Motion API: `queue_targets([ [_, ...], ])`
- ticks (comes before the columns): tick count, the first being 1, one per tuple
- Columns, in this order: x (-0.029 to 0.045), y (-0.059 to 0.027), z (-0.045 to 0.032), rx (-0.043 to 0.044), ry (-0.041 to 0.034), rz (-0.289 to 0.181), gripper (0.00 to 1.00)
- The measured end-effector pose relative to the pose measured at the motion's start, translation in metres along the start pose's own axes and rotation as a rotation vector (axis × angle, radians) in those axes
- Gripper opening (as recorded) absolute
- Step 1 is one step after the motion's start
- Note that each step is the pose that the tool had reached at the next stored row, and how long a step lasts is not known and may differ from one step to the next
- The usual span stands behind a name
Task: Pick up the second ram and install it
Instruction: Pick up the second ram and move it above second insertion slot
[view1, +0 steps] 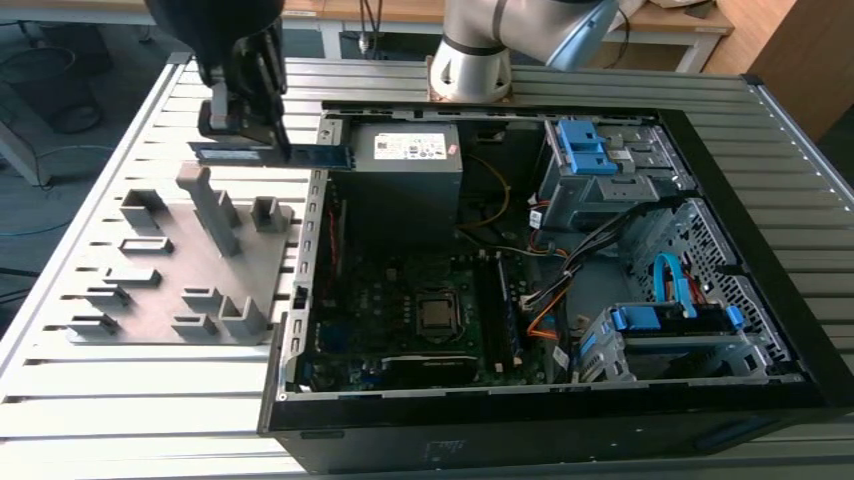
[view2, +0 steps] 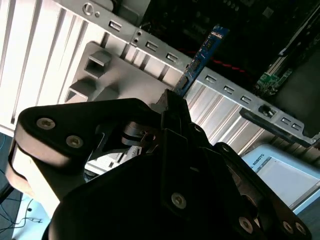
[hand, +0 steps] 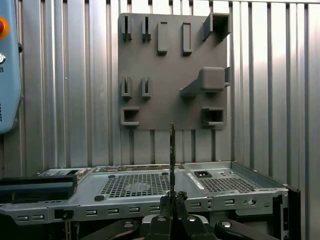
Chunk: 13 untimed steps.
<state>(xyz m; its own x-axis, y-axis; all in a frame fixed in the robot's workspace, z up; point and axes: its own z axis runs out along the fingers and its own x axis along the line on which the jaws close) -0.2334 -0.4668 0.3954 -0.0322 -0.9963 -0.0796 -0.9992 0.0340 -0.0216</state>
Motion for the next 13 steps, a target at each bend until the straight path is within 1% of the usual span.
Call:
queue_targets([
  [5,-0.0005,-0.0169,0.0004,0.0000,0.0000,0.000,0.14],
  [13,-0.0013,-0.0397,0.0011,0.0000,0.0000,0.000,0.14],
])
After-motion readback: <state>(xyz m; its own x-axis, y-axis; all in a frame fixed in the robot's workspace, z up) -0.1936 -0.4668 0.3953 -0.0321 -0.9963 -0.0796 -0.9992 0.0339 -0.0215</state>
